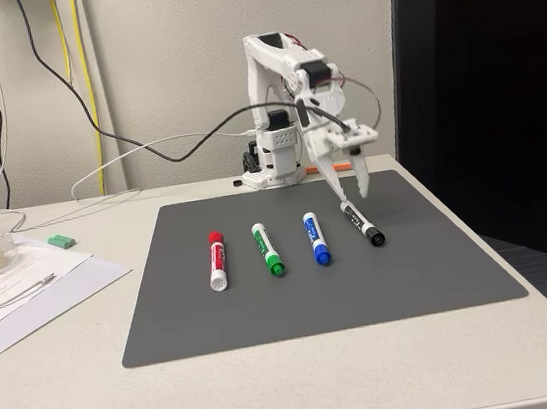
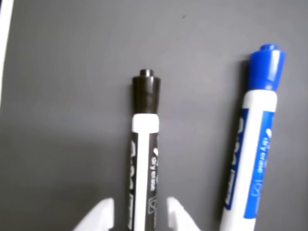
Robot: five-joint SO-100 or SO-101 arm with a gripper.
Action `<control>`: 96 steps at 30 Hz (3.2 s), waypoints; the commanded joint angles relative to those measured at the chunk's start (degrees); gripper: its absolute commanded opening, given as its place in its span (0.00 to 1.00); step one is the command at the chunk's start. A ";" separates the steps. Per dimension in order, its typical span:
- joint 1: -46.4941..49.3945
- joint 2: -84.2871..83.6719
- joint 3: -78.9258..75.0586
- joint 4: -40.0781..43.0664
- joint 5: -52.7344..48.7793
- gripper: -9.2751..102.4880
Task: Pick up the black marker.
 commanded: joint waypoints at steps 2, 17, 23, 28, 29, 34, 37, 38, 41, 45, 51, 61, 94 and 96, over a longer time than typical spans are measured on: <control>-0.53 -0.79 -1.23 -0.53 -1.05 0.31; 0.70 -7.91 -1.23 -5.19 -3.69 0.39; 0.79 -10.72 -1.23 -6.59 -4.13 0.39; -0.09 -11.69 -1.23 -6.94 -2.90 0.30; -0.26 -11.95 -1.23 -7.21 -2.37 0.27; -0.79 -13.01 -1.23 -7.38 -2.29 0.14; -0.88 -13.01 -1.23 -7.38 -2.20 0.12; -0.88 -13.01 -1.23 -7.38 -2.20 0.11; -0.88 -12.92 -1.23 -7.38 -2.20 0.11; -0.88 -12.66 -1.23 -7.73 -1.85 0.11; -0.97 -12.30 -1.23 -8.09 -1.14 0.11; -0.18 -8.17 -1.23 -7.29 0.79 0.09; 11.78 27.60 -6.77 -8.00 36.65 0.08; 12.13 28.04 -6.77 -9.14 38.67 0.08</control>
